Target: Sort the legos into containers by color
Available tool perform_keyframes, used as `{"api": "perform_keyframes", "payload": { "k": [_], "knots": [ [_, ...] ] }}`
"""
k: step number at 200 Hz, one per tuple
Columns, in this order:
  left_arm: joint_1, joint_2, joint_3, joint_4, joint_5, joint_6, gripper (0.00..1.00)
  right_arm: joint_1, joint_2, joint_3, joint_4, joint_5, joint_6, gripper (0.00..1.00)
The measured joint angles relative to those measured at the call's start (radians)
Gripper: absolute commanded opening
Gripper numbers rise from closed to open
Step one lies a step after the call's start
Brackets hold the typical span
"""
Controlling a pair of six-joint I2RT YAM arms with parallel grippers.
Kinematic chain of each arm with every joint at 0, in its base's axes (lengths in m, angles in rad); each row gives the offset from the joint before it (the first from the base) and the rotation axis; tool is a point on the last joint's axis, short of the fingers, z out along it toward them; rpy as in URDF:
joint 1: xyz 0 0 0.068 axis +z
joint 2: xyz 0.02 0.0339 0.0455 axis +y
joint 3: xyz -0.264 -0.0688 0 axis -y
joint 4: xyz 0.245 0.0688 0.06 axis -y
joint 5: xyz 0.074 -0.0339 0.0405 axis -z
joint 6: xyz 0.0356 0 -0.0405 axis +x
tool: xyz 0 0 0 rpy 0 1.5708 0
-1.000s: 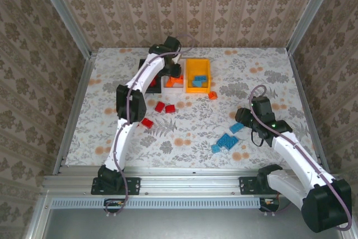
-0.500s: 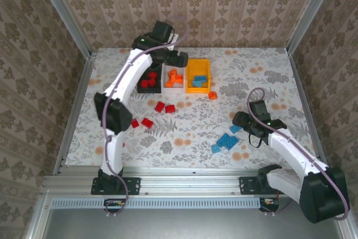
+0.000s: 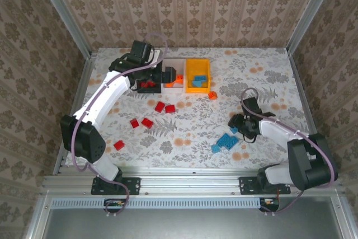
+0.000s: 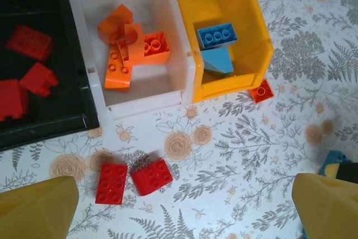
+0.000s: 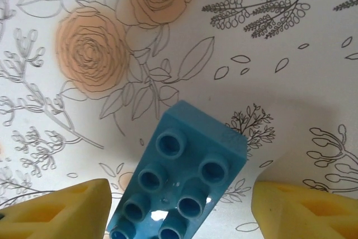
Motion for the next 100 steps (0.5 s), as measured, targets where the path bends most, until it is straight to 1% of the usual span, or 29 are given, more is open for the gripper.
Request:
{"api": "perform_keyframes", "payload": {
  "k": [24,63,91,100],
  "knots": [
    [0.030,-0.012,-0.019,0.022,0.015,0.000,1.00,0.014,0.066,0.070,-0.076,0.024,-0.008,0.67],
    [0.080,-0.055,-0.103,0.082,0.042,-0.012,1.00,0.070,0.168,0.177,-0.193,0.095,-0.026,0.65],
    [0.084,-0.074,-0.146,0.101,0.051,-0.020,1.00,0.093,0.214,0.225,-0.243,0.132,-0.026,0.57],
    [0.084,-0.083,-0.157,0.104,0.052,-0.020,1.00,0.100,0.228,0.240,-0.250,0.139,-0.027,0.50]
  ]
}}
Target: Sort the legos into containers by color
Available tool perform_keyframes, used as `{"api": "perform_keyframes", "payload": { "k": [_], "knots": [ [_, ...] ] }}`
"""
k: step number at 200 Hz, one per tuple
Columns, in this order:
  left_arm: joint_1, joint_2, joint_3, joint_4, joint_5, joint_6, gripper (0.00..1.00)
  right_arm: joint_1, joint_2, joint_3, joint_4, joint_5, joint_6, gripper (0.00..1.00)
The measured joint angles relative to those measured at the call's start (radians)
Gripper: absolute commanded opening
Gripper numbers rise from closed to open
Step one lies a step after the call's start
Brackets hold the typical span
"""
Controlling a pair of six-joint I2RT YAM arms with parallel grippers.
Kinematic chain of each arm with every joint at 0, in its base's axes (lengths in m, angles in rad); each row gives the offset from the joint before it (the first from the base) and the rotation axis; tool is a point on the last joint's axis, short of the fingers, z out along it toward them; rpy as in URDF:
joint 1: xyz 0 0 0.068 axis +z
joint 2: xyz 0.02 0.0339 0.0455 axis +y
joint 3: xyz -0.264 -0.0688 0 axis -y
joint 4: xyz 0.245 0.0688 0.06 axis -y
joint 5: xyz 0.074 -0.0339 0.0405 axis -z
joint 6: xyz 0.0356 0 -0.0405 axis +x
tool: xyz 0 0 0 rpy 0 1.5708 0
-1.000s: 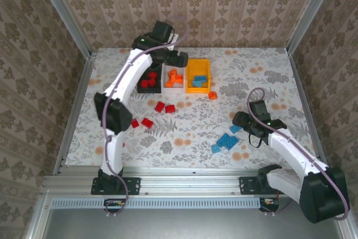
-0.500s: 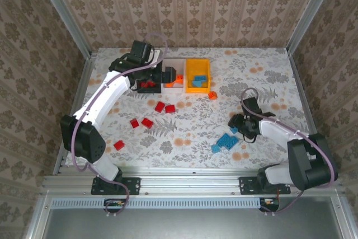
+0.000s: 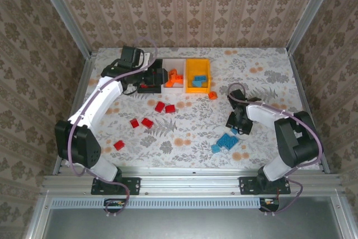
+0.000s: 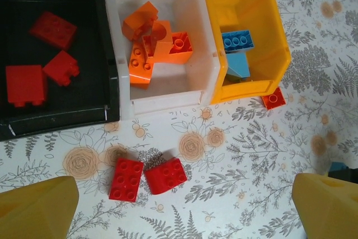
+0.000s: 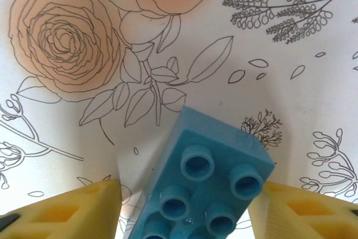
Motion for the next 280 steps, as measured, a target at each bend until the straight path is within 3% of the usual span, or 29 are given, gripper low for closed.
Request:
{"api": "perform_keyframes", "payload": {
  "k": [57,114,138,166,191,220,257,280],
  "knots": [
    [0.000,-0.044,-0.006,0.017,0.000,0.000,1.00,0.039,0.053,0.066,0.031,0.036,-0.008,0.27],
    [0.016,-0.050,-0.024,0.032,0.000,-0.009,1.00,0.089,0.051,0.207,0.194,0.043,-0.060,0.23],
    [0.063,-0.050,-0.050,0.055,0.000,-0.037,1.00,0.127,0.089,0.383,0.216,0.044,-0.127,0.23],
    [0.134,-0.049,-0.070,0.063,-0.006,-0.064,1.00,0.157,0.304,0.740,0.220,0.051,-0.219,0.23],
    [0.165,-0.049,-0.072,0.068,-0.021,-0.074,1.00,0.159,0.504,0.978,0.188,0.063,-0.285,0.26],
    [0.166,-0.047,-0.072,0.069,-0.023,-0.079,1.00,0.149,0.649,1.115,0.097,0.067,-0.322,0.32],
    [0.169,-0.032,-0.072,0.076,-0.014,-0.086,1.00,0.145,0.690,1.180,0.020,0.064,-0.349,0.54],
    [0.169,-0.026,-0.072,0.076,-0.004,-0.090,1.00,0.145,0.679,1.194,0.022,0.057,-0.358,0.57]
  ]
}}
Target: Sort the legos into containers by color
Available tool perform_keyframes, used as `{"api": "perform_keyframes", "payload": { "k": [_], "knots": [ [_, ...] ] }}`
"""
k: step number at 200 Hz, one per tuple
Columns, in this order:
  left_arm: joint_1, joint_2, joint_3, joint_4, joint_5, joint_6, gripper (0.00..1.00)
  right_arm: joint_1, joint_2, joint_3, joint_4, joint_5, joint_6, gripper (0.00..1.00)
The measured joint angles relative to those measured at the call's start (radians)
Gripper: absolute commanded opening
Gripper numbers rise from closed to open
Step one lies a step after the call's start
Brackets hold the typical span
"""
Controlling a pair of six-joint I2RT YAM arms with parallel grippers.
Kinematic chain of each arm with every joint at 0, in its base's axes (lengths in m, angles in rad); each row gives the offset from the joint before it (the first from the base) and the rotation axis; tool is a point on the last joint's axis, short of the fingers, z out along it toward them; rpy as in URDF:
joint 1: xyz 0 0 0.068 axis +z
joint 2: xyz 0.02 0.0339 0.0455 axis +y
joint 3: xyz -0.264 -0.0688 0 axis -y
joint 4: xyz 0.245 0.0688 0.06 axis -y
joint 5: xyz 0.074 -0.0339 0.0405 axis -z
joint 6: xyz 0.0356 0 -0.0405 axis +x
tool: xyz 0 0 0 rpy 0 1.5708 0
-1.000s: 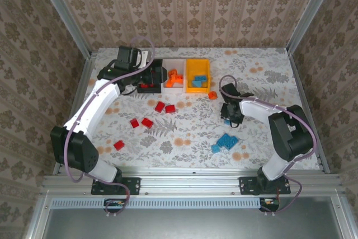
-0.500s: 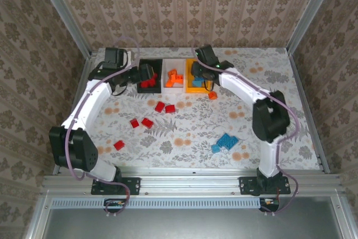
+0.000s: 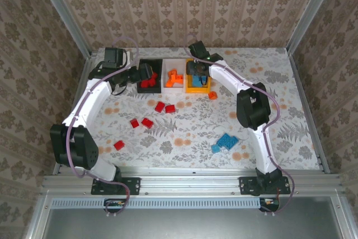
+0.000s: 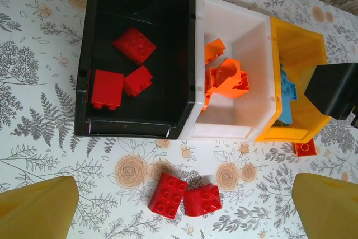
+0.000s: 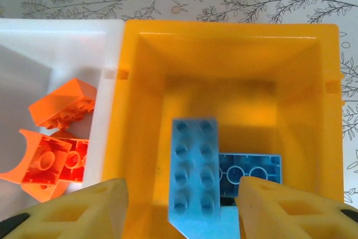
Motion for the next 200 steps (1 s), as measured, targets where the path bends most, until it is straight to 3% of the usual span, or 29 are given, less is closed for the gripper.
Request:
{"api": "perform_keyframes", "payload": {
  "k": [35,79,106,158,186,200],
  "knots": [
    [0.000,0.009,0.000,0.007,0.014,-0.008,1.00,0.001,-0.110,-0.095,0.021,-0.009,-0.004,0.58],
    [-0.034,0.038,0.000,0.013,0.031,-0.018,0.99,0.007,-0.395,-0.447,0.129,-0.019,0.001,0.55],
    [-0.126,0.061,0.000,0.015,0.046,-0.019,0.98,0.023,-0.554,-0.731,0.156,-0.022,0.025,0.58],
    [-0.406,0.158,0.018,-0.012,0.098,-0.018,0.97,0.048,-0.882,-1.146,0.019,-0.006,0.155,0.69],
    [-0.439,0.176,0.019,-0.031,0.124,-0.018,0.97,0.048,-1.128,-1.309,-0.035,-0.010,0.304,0.70],
    [-0.436,0.176,0.021,-0.031,0.124,-0.018,0.97,0.050,-1.216,-1.389,-0.035,-0.027,0.383,0.65]
  ]
}}
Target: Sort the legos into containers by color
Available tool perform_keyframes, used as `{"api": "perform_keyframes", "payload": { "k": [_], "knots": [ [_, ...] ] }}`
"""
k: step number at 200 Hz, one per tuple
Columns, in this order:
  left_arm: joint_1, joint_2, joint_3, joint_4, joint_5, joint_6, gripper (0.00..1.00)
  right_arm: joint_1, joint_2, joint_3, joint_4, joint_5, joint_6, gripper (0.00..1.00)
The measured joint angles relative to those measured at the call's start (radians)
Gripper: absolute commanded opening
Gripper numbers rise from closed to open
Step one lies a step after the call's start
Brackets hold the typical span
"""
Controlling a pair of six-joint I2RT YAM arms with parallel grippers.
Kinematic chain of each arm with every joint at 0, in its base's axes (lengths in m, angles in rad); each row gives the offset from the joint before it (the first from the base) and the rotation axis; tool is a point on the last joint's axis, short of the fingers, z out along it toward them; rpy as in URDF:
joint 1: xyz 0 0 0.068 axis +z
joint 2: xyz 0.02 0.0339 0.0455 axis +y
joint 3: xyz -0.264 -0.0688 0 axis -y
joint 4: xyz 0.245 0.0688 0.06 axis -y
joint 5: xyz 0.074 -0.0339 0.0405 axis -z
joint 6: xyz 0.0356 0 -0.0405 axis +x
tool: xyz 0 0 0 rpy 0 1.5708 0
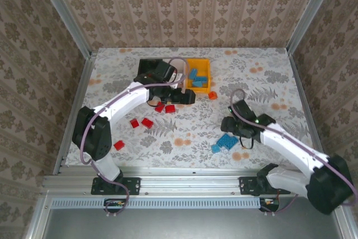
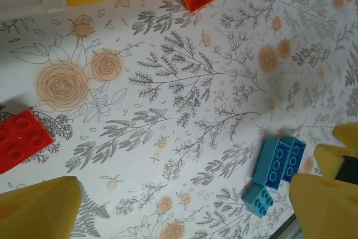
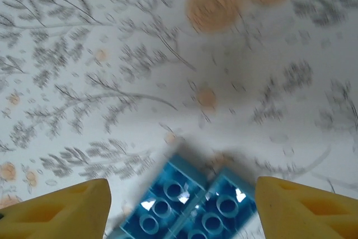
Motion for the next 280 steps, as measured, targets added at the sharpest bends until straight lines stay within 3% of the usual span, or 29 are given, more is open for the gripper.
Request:
{"api": "perform_keyframes", "payload": {
  "k": [39,80,156,198,230,280],
  "knots": [
    [0.005,0.000,0.002,0.000,0.000,0.000,0.97,0.001,-0.063,-0.110,-0.029,-0.023,0.124,0.42],
    [0.005,0.000,0.002,0.000,-0.001,0.000,0.97,0.001,-0.051,-0.139,-0.014,-0.036,0.163,0.35],
    [0.005,0.000,0.006,-0.007,-0.019,0.008,0.97,-0.023,0.090,-0.131,0.161,-0.060,0.121,0.36],
    [0.005,-0.004,0.008,-0.008,-0.034,0.018,0.98,-0.064,0.190,-0.001,0.206,-0.043,-0.011,0.37],
    [0.005,-0.005,0.008,-0.008,-0.043,0.023,0.98,-0.087,0.197,0.071,0.224,-0.028,-0.090,0.55],
    [0.005,-0.010,0.008,-0.008,-0.046,0.023,0.98,-0.089,0.280,0.064,0.221,-0.052,-0.142,0.61]
  ]
}}
